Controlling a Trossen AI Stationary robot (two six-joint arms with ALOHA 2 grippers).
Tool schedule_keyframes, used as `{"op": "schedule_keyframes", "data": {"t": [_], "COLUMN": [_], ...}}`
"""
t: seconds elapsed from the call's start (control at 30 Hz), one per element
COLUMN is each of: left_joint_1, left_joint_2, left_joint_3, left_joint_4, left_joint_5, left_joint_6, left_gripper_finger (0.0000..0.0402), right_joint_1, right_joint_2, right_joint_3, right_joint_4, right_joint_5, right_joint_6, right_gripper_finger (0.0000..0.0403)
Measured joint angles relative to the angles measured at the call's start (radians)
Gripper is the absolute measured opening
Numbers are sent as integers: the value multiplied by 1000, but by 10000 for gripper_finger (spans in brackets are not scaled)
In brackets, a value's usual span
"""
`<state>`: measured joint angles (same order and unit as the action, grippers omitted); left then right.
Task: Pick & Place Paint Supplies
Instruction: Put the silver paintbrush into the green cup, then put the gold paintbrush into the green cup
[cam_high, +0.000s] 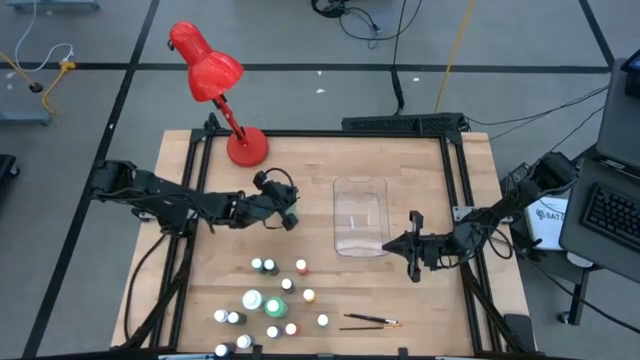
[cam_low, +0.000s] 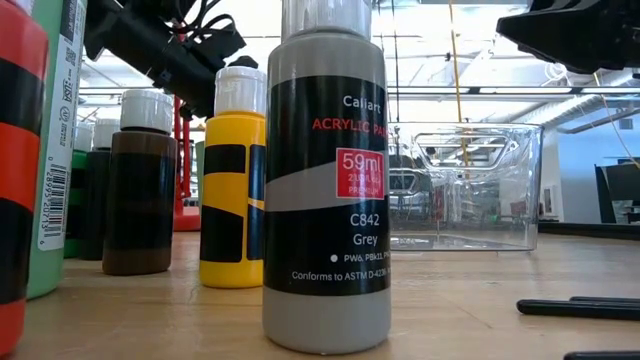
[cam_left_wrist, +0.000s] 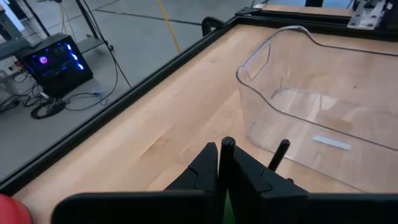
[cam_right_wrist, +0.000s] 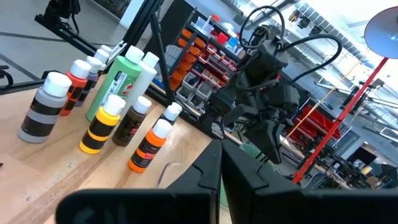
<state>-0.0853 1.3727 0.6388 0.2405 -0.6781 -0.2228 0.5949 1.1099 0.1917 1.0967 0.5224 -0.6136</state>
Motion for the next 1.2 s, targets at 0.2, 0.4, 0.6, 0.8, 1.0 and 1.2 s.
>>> {"op": "schedule_keyframes", "data": {"t": [0.2,0.4,0.6,0.8,1.0,1.2], "left_joint_1": [-9,-83,-272,-361,-360,-359], "left_joint_2": [-38,-242,-455,-457,-473,-468], "left_joint_3": [1,46,-125,-457,-538,-531], "left_joint_4": [-22,-219,-113,579,800,767], "left_joint_5": [2,1,-183,-228,-187,-88], "left_joint_6": [22,90,111,451,587,634], "left_gripper_finger": [101,185,209,137,18,22], "right_joint_1": [0,0,0,0,0,0], "right_joint_2": [0,1,0,1,2,1], "right_joint_3": [0,2,2,2,2,2], "right_joint_4": [-1,-16,-29,-95,-133,-142], "right_joint_5": [0,1,3,1,0,1], "right_joint_6": [0,-15,-17,89,182,199], "right_gripper_finger": [4,4,4,4,4,4]}}
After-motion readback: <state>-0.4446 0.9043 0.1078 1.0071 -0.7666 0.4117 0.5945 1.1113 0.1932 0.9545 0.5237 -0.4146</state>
